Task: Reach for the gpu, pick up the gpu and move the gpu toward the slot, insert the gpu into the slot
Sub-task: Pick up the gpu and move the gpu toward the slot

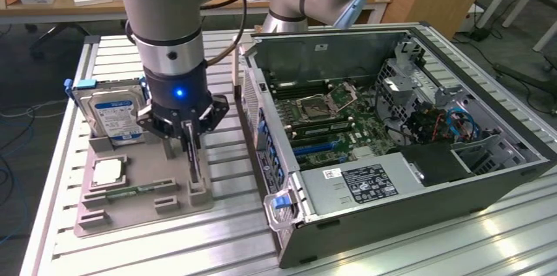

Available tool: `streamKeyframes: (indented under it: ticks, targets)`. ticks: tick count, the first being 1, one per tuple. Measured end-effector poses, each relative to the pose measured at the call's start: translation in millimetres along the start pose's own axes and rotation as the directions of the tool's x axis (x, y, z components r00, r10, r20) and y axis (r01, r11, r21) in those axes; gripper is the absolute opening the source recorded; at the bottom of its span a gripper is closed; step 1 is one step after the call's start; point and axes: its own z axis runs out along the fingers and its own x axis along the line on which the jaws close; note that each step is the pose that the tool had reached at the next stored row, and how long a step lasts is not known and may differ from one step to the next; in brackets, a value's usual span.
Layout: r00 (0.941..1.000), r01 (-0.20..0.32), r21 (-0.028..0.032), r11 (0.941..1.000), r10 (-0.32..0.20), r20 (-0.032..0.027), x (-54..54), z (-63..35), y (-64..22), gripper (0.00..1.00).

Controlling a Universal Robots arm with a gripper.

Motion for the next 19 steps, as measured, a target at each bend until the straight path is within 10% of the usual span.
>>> streamKeyframes:
  ticks: [19]
  targets:
    - [1.0,0.001,-0.0003,1.0,-0.001,0.0004,-0.2,-13.8,0.2,0.26]
